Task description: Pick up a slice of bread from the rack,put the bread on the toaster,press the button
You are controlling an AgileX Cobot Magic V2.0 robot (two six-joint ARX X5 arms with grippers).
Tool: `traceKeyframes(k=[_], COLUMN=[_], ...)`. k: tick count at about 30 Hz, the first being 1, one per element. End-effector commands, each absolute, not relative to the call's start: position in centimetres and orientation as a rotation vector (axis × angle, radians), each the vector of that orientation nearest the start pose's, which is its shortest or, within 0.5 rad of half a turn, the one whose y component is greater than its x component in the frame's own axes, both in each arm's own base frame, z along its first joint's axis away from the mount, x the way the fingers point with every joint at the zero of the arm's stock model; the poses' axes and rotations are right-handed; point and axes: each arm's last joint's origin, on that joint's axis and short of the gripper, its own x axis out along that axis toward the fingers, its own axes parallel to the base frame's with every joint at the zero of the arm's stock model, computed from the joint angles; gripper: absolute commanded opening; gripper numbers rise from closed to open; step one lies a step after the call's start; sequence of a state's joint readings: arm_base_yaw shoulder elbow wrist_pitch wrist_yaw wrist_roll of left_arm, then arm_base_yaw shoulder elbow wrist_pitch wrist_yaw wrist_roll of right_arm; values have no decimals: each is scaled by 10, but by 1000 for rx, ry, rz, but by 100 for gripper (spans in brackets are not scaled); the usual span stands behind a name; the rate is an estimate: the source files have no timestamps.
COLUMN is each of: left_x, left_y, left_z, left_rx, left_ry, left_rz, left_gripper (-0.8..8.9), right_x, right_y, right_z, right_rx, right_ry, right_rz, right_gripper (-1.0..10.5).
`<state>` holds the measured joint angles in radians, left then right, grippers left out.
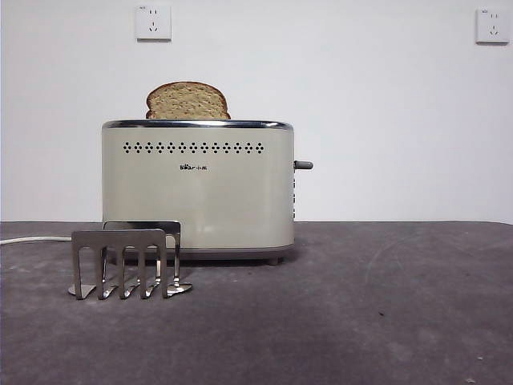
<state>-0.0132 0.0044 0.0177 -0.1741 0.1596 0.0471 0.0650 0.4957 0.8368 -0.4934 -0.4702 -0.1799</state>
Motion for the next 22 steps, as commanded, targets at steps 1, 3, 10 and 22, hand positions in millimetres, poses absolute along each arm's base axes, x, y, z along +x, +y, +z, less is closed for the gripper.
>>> traceKeyframes(k=[1, 3, 10, 22], left_x=[96, 96, 96, 96], left_y=[-5, -5, -5, -5], left_z=[148, 148, 148, 148], left_rx=[26, 26, 26, 26], left_ry=[168, 168, 168, 168], left_rz=[-170, -170, -170, -170], left_gripper=[-3, -3, -3, -3], right_x=[93, 93, 91, 93], right_y=[19, 19, 15, 12], right_z=[317, 294, 235, 173], right_rx=[-127, -113, -53, 22], right_ry=[62, 27, 40, 111], right_rz=[539, 529, 372, 265], right_gripper=[1, 1, 1, 1])
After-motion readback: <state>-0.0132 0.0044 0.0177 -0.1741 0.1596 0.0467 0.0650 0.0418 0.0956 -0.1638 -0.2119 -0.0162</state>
